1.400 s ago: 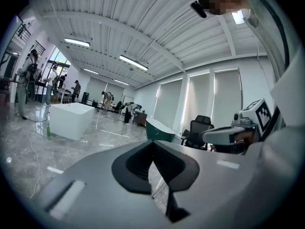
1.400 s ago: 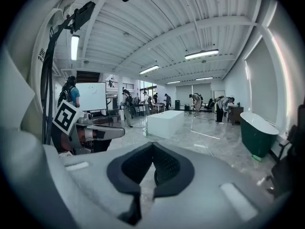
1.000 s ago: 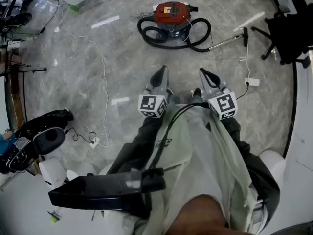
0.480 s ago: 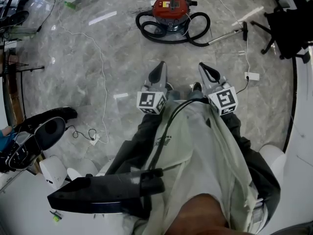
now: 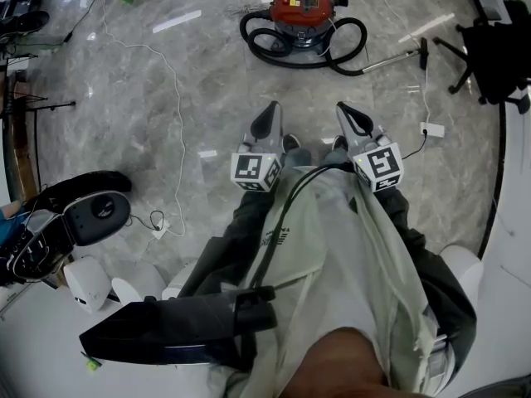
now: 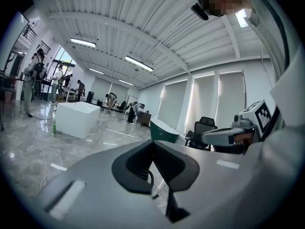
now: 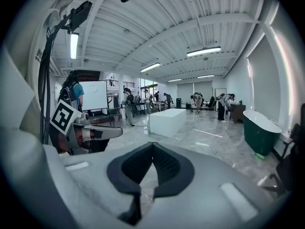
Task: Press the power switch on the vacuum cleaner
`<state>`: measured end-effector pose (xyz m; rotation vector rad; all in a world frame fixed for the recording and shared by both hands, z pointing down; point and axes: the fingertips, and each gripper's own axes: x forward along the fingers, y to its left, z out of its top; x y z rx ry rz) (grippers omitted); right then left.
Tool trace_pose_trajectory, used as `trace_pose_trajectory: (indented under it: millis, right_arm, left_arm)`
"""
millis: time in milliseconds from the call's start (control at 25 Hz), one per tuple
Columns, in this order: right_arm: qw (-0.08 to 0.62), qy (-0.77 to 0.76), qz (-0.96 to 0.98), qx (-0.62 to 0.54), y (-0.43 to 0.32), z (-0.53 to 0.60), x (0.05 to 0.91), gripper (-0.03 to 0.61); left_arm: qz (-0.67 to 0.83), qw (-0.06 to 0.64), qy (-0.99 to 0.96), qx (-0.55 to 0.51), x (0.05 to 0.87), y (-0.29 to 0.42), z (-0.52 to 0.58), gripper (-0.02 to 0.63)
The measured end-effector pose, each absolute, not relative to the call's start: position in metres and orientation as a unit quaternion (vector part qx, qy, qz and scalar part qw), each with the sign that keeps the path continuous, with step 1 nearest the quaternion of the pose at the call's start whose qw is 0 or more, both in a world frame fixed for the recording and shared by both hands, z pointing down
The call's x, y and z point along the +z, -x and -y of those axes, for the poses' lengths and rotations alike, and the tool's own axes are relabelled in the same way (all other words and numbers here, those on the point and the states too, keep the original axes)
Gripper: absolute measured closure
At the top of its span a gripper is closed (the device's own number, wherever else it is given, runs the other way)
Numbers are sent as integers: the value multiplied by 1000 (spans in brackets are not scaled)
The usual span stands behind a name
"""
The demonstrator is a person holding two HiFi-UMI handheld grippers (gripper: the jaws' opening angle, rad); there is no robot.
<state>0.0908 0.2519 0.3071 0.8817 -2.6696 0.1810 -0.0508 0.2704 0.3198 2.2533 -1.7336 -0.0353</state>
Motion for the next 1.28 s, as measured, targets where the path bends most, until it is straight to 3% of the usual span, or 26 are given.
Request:
trace_pose_trajectory:
  millis: [680, 1280]
  right_arm:
    - [166, -308, 935, 61, -50, -221, 307, 580]
    - [157, -237, 956, 73, -30, -35, 316, 580]
  left_arm:
    - [610, 152, -778, -11, 323, 93, -243, 611]
    - [671, 152, -725, 7, 322, 111, -87, 611]
